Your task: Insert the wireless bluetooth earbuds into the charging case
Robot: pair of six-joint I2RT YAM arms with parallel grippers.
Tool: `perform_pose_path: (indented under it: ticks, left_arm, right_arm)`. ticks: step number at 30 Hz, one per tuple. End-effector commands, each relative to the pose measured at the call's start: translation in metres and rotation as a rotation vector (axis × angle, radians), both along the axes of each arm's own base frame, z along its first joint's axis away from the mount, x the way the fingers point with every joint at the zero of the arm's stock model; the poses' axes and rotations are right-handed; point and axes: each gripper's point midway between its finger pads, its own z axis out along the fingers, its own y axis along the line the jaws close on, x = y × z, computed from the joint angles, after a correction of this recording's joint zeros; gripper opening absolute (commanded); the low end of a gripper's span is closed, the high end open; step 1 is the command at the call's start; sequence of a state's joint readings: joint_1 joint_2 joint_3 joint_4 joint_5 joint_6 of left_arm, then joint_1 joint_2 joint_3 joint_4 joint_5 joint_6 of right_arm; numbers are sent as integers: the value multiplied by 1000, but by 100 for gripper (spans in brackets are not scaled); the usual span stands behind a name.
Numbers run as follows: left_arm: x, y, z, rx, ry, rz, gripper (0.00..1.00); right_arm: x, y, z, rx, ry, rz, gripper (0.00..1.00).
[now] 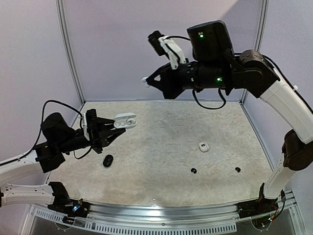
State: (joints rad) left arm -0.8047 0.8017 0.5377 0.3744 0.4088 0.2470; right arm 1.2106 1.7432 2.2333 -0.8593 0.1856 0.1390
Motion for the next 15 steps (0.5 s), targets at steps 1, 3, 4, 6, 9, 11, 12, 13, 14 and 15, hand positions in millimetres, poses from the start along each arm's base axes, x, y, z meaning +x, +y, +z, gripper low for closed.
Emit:
perform_pose_path:
  ticks: [1, 3, 4, 6, 9, 11, 12, 13, 14, 15]
  left_arm:
    - [-20, -2, 6, -50, -84, -81, 0]
    - [-28, -5, 4, -58, -90, -135, 0]
    - [-30, -6, 3, -63, -93, -148, 0]
    - [-32, -7, 0, -62, -108, -159, 0]
    - [-34, -8, -2, -50, -158, -172, 0]
    - [-38, -9, -2, -47, -184, -191, 0]
    - [-40, -9, -1, -49, -187, -200, 0]
    - [-42, -9, -2, -51, -186, -213, 0]
    - [-43, -10, -2, -53, -177, -226, 0]
    - [-44, -11, -3, -56, -163, -235, 0]
  right_arm:
    - [29, -30, -3, 72, 97, -173, 0]
    - [41, -42, -12, 59, 137, -226, 0]
    - [47, -47, -18, 57, 163, -258, 0]
    - [55, -55, -27, 47, 193, -308, 0]
    - [62, -65, -39, 12, 215, -377, 0]
    - [69, -76, -52, -7, 255, -436, 0]
    - [72, -81, -58, -17, 275, -463, 0]
    - [75, -87, -65, -24, 299, -498, 0]
    - [78, -94, -74, -41, 315, -535, 0]
    - [80, -100, -82, -43, 343, -576, 0]
